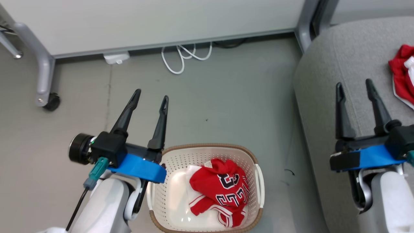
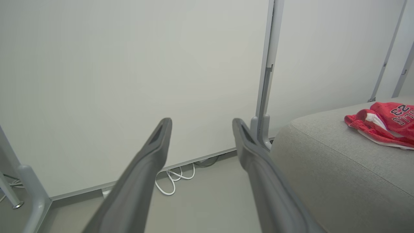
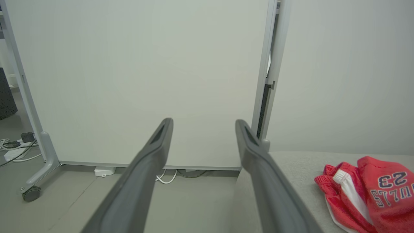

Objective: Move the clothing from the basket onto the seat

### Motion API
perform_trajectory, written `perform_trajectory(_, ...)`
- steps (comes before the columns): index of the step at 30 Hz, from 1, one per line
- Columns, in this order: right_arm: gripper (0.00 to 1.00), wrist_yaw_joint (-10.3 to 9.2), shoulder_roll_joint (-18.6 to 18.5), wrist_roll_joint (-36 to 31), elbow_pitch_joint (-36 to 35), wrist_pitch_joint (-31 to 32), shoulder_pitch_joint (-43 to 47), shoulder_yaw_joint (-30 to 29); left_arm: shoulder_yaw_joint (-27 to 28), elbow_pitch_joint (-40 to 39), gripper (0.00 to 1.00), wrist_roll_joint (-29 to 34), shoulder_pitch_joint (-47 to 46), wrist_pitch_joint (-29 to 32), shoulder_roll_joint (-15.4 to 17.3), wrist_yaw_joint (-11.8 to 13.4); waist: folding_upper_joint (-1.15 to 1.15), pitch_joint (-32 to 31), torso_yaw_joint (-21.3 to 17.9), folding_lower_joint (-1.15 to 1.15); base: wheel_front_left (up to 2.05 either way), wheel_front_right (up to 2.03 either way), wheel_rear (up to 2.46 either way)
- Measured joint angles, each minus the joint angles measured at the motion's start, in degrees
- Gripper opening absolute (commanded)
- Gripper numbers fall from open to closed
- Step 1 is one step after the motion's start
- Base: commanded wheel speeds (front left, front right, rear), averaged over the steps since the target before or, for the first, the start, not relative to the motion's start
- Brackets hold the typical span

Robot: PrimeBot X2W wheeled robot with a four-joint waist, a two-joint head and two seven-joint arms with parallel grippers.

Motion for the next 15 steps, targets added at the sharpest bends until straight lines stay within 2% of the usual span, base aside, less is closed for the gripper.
perform_trajectory(6,1.00,-0.01,0.6,-0.1,-1.6,0.0,3.6,2.4,4.6,-0.6,1.00,1.5,4.2,0.0,-0.9,-0.2,0.00,-3.3,2.4,0.00,0.00,0.00,0.00)
perform_trajectory(15,1.00,0.00,0.9,-0.5,-4.2,0.0,9.7,3.0,9.5,-0.9,1.00,4.0,9.2,0.0,-2.1,-0.9,0.00,-7.4,4.3,0.00,0.00,0.00,0.00)
